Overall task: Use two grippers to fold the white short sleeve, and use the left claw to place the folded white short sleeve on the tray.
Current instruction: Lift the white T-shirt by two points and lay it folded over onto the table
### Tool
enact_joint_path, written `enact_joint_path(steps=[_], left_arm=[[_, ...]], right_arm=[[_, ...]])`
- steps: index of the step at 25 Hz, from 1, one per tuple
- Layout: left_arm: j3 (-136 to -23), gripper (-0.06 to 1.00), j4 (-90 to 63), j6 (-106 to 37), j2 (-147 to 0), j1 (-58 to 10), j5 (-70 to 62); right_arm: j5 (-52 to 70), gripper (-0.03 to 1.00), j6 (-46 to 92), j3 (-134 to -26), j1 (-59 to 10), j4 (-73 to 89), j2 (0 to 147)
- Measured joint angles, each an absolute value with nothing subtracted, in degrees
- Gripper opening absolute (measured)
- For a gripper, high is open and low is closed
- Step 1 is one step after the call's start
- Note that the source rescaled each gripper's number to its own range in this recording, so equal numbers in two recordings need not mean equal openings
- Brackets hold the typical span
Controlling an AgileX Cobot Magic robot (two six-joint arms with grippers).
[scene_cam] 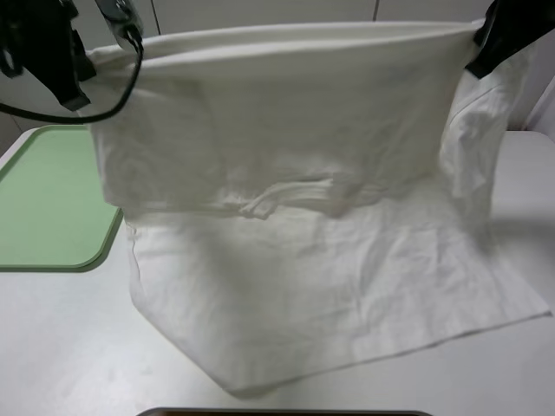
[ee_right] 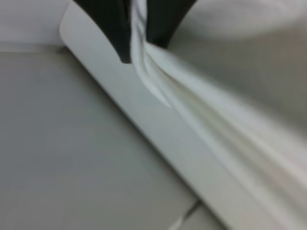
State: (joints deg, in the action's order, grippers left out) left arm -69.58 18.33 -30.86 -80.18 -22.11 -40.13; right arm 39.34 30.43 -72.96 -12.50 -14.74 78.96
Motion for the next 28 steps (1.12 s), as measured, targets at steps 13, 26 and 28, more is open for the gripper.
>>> enact_joint_path(steps=[13,26,28], left_arm=[[-69.6,0.0,29.9,-28.9,-89.7,-22.4,-33.4],[-57.8,0.0,44.8,-27.2,-89.7,-24.1,-24.6],[-53.5,0.0,51.0,-22.1,-89.7,-24.1,-22.0]], right_arm=[[35.2,0.0,27.3,-72.9,-12.8,-34.2,97.6],[21.0,0.0,29.0,-68.0,-12.8,-50.6,98.1],[18.2,0.0,28.9,-62.5,-12.8,-56.4,98.1]])
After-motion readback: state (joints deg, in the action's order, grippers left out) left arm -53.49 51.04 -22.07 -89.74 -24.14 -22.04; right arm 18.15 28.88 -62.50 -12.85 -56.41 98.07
